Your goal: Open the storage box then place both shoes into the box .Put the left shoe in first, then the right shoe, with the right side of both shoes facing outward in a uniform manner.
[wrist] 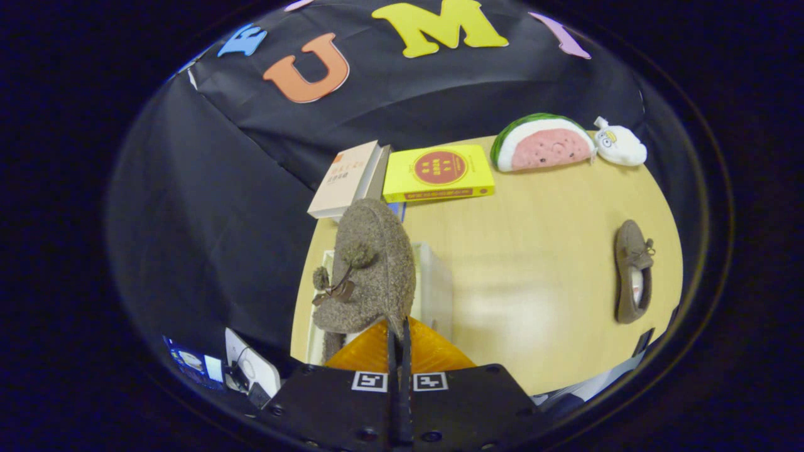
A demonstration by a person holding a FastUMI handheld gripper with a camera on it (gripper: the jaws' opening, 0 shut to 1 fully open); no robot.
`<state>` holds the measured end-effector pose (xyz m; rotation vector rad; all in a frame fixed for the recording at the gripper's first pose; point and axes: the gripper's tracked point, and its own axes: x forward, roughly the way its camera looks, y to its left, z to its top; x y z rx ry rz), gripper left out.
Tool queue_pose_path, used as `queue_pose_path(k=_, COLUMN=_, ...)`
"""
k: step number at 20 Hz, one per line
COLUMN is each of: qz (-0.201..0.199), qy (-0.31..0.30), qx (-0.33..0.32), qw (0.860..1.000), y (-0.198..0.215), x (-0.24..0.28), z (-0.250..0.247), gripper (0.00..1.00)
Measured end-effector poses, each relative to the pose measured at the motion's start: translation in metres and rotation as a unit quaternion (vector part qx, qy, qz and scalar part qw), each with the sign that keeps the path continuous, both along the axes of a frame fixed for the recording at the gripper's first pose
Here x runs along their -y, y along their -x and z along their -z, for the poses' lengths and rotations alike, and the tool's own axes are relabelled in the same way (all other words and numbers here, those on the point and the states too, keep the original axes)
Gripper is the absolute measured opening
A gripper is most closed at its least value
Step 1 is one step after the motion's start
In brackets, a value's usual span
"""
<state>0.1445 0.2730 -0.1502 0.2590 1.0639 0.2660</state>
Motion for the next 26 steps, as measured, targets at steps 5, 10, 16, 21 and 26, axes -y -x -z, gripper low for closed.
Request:
queue_pose_path(k=5, qz=0.013, qy=0.014, qx=-0.012, qw=1.0, y=0.0, x=-0.052, z=0.034, gripper=0.01)
queue_pose_path(k=10, qz=0.023, qy=0.056, qx=-0.019, qw=0.998, y=-0.006, x=-0.07, z=0.079, gripper=0.0)
queue_pose_path(k=16, qz=0.029, qy=0.069, qx=-0.044, qw=0.996, y=-0.007, x=-0.087, z=0.12, gripper=0.02)
queue_pose_path(k=21, qz=0.015, qy=0.069, qx=-0.061, qw=0.996, y=0.005, x=-0.096, z=0.138, gripper=0.05)
queue_pose_path(k=26, qz=-0.013, qy=0.035, qx=-0.032, qw=0.999, y=0.004, x=-0.106, z=0.12, gripper=0.1)
